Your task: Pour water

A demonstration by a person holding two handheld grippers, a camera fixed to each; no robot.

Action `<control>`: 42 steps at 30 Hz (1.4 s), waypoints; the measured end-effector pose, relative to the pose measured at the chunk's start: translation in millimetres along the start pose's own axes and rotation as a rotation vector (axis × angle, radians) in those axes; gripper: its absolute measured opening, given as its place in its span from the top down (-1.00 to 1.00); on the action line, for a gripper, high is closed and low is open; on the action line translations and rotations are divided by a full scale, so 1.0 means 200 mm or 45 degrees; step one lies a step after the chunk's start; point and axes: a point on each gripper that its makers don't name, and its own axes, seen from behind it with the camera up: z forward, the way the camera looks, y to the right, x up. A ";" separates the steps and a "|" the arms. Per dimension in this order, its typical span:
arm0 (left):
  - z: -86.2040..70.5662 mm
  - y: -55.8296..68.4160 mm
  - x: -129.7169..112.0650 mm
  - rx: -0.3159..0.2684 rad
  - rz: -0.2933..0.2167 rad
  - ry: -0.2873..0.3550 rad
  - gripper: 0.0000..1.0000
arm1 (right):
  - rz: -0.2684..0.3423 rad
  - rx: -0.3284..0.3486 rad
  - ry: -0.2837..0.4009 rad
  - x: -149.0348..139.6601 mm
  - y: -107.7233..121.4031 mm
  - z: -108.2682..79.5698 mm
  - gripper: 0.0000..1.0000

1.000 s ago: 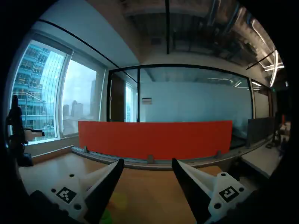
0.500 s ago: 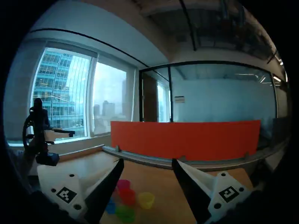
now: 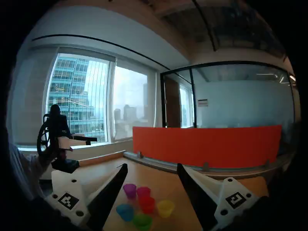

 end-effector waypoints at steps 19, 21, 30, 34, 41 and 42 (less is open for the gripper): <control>0.02 0.10 -0.18 -0.148 0.011 -0.166 -0.99 | -0.082 0.145 -0.221 -0.21 -0.12 -0.02 -0.99; 0.02 0.11 -0.22 -0.164 0.024 -0.191 -0.99 | -0.090 0.151 -0.239 -0.22 -0.12 -0.02 -0.98; 0.04 0.15 -0.38 -0.211 0.063 -0.269 -0.99 | -0.086 0.189 -0.297 -0.36 -0.14 -0.03 -0.98; 0.06 0.16 -0.47 -0.225 0.076 -0.300 -0.99 | -0.080 0.205 -0.337 -0.48 -0.15 -0.02 -0.98; 0.09 0.18 -0.65 -0.250 0.088 -0.380 -0.99 | -0.084 0.224 -0.412 -0.68 -0.15 -0.01 -0.98; 0.09 0.18 -0.68 -0.255 0.089 -0.393 -0.99 | -0.084 0.225 -0.423 -0.71 -0.15 0.00 -0.98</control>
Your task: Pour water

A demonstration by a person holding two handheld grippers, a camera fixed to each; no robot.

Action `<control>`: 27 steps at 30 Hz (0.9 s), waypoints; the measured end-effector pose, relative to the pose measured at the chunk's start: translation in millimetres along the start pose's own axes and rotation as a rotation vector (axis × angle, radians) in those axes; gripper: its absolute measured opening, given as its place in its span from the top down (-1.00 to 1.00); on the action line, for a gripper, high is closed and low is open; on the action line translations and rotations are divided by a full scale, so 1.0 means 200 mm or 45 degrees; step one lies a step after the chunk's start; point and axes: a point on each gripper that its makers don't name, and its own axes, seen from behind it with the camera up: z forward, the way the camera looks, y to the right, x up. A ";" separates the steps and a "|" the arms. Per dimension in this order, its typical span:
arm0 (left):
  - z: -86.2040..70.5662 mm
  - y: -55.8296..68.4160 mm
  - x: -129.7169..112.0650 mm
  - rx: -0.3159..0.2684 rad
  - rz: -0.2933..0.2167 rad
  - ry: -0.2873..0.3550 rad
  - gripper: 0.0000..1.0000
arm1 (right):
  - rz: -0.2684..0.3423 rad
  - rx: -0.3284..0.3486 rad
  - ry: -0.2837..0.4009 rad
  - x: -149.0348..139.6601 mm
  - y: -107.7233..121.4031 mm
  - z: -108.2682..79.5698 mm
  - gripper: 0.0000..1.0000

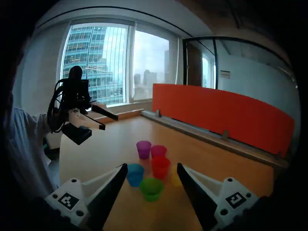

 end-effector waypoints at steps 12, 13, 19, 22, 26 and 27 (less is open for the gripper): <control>0.12 0.02 -0.24 -0.061 0.000 -0.104 -0.99 | 0.000 0.023 -0.101 -0.25 -0.01 0.11 -0.98; 0.13 0.02 -0.26 -0.066 0.002 -0.113 -0.99 | -0.003 0.024 -0.111 -0.27 -0.01 0.12 -0.98; 0.17 0.04 -0.37 -0.086 0.014 -0.166 -0.99 | -0.019 0.026 -0.155 -0.37 -0.01 0.16 -0.98; 0.19 0.04 -0.42 -0.092 0.019 -0.196 -0.99 | -0.017 0.026 -0.176 -0.41 -0.01 0.18 -0.99; 0.21 0.06 -0.48 -0.112 0.020 -0.237 -0.99 | -0.016 0.019 -0.202 -0.46 0.00 0.21 -0.99; 0.21 0.06 -0.50 -0.118 0.020 -0.246 -0.99 | -0.016 0.019 -0.206 -0.48 0.01 0.22 -0.98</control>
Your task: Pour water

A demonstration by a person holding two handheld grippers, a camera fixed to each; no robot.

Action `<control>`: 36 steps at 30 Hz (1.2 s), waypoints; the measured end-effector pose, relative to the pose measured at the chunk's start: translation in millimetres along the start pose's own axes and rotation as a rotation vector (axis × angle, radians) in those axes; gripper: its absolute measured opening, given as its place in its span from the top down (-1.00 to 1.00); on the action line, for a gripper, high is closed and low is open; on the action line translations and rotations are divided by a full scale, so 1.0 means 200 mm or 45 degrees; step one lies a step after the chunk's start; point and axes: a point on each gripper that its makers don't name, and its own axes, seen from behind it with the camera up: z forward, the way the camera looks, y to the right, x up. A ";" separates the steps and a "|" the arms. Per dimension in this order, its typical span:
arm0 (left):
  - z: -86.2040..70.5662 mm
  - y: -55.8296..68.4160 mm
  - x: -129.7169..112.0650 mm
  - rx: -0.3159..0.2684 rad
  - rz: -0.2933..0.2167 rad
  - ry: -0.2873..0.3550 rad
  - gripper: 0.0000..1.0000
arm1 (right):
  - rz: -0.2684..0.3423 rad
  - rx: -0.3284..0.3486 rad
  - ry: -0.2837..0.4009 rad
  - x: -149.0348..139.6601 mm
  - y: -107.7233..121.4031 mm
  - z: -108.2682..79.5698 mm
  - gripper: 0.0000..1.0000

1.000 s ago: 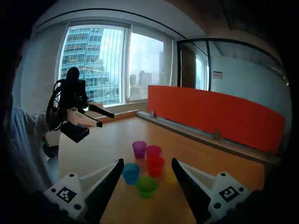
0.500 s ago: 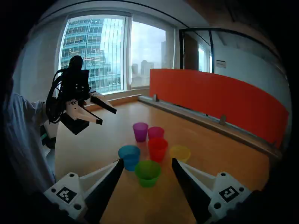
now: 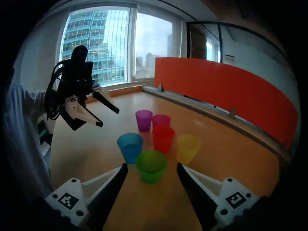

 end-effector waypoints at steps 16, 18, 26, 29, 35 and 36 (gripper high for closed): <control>0.16 0.03 -0.18 -0.039 0.028 -0.132 -1.00 | -0.007 0.014 -0.072 -0.13 0.01 0.15 -0.98; 0.18 0.02 -0.20 -0.046 0.025 -0.145 -0.99 | -0.010 0.018 -0.082 -0.14 0.00 0.17 -0.98; 0.25 -0.01 -0.24 -0.044 0.015 -0.199 -0.99 | -0.023 0.020 -0.115 -0.19 0.01 0.26 -0.98; 0.28 -0.01 -0.25 -0.054 0.017 -0.205 -0.99 | -0.023 0.023 -0.126 -0.20 0.01 0.29 -0.98; 0.33 0.00 -0.25 -0.066 0.029 -0.217 -1.00 | -0.024 0.033 -0.146 -0.22 0.01 0.35 -0.98; 0.34 0.00 -0.25 -0.066 0.031 -0.219 -0.99 | -0.025 0.034 -0.149 -0.22 0.01 0.35 -0.98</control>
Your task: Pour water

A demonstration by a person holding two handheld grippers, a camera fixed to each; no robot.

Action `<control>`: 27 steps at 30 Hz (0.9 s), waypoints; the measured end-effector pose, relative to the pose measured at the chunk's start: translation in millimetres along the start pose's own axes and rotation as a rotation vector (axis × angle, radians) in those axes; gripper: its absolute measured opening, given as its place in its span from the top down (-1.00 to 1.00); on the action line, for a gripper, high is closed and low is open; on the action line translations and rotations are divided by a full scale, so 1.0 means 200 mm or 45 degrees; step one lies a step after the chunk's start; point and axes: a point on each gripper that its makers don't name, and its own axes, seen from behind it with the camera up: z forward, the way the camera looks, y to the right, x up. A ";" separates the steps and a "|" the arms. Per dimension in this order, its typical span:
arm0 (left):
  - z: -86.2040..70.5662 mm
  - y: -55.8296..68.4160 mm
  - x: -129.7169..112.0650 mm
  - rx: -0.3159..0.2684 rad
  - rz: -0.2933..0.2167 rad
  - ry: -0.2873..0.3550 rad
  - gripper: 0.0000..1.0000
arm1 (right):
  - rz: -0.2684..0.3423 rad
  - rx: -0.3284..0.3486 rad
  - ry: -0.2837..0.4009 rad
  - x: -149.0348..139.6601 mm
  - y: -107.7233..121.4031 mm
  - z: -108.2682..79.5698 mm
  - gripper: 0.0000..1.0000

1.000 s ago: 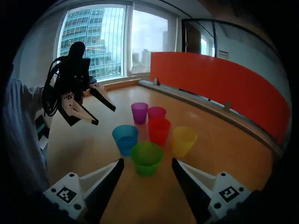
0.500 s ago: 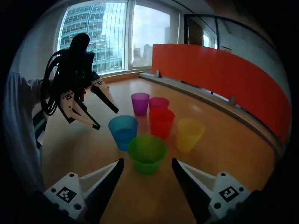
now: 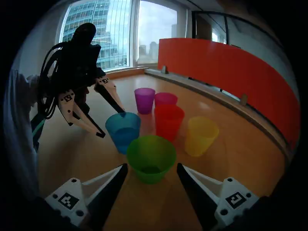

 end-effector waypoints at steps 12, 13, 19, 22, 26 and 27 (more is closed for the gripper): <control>0.06 0.01 0.05 -0.025 -0.004 0.007 -0.99 | 0.013 0.010 -0.005 0.03 -0.01 0.07 -0.98; 0.06 0.01 0.05 -0.025 -0.004 0.008 -0.99 | 0.013 0.011 -0.004 0.03 -0.01 0.08 -0.98; 0.08 0.02 0.07 -0.031 -0.003 0.014 -1.00 | 0.014 0.015 0.000 0.04 -0.02 0.09 -0.98; 0.09 0.03 0.08 -0.029 -0.006 0.017 -1.00 | 0.013 0.016 0.002 0.05 -0.02 0.09 -0.98; 0.09 0.04 0.08 -0.039 -0.013 0.021 -0.99 | 0.011 0.018 0.005 0.05 -0.02 0.09 -0.99; 0.09 0.05 0.08 -0.046 -0.015 0.019 -0.99 | 0.010 0.017 0.005 0.06 -0.02 0.09 -0.99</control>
